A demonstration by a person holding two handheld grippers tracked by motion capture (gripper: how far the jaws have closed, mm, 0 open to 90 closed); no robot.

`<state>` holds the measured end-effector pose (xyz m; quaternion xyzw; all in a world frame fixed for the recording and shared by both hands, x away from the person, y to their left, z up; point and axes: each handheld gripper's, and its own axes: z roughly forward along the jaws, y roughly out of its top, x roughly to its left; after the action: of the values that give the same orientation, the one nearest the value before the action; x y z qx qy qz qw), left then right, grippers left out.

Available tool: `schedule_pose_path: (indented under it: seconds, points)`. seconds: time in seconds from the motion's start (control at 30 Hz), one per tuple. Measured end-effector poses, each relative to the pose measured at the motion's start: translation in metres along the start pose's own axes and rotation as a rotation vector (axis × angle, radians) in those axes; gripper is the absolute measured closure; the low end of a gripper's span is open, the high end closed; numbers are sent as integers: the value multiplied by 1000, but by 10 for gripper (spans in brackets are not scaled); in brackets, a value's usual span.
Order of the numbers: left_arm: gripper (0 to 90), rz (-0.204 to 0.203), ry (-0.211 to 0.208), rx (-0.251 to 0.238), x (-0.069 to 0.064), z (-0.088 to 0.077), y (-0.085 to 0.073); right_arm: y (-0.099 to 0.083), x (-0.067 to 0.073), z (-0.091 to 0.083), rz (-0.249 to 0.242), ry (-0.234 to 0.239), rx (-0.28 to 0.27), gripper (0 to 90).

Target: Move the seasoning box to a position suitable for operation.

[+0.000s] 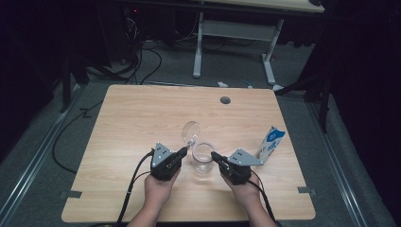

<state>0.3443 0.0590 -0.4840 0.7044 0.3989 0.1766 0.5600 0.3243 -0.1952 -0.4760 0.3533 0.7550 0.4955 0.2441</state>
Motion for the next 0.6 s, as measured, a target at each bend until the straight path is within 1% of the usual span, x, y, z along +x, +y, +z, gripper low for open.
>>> schedule_pose_path:
  seconds: [0.03,0.07,0.1,0.13,0.17,0.23,0.33,0.37,0.4,0.53,0.6]
  points:
    - [900,3,1,9,1,0,-1,0,0,0,0,0,0,898]
    - [900,21,10,28,3,-2,-5,1,0,0,-2,-1,5,892]
    - [899,21,10,28,3,-2,-5,1,0,0,-2,-1,5,892]
    - [899,30,18,36,5,-4,-8,1,0,-1,-1,-3,3,885]
    - [894,37,21,42,7,-5,-9,1,-2,-2,10,3,-8,865]
    - [880,48,27,60,11,-10,-12,2,-4,-5,13,3,-21,846]
    - [870,68,42,78,17,-19,-18,2,-6,-7,17,-7,-20,842]
    - [861,76,48,85,19,-23,-20,1,-7,-7,27,-7,-20,842]
    - [857,84,55,90,22,-26,-21,1,-8,-8,24,-16,-17,842]
    - [848,88,75,112,32,-39,-30,-2,-11,-8,31,-28,-8,841]
    - [847,97,86,123,35,-44,-35,-4,-12,-9,32,-33,-6,841]
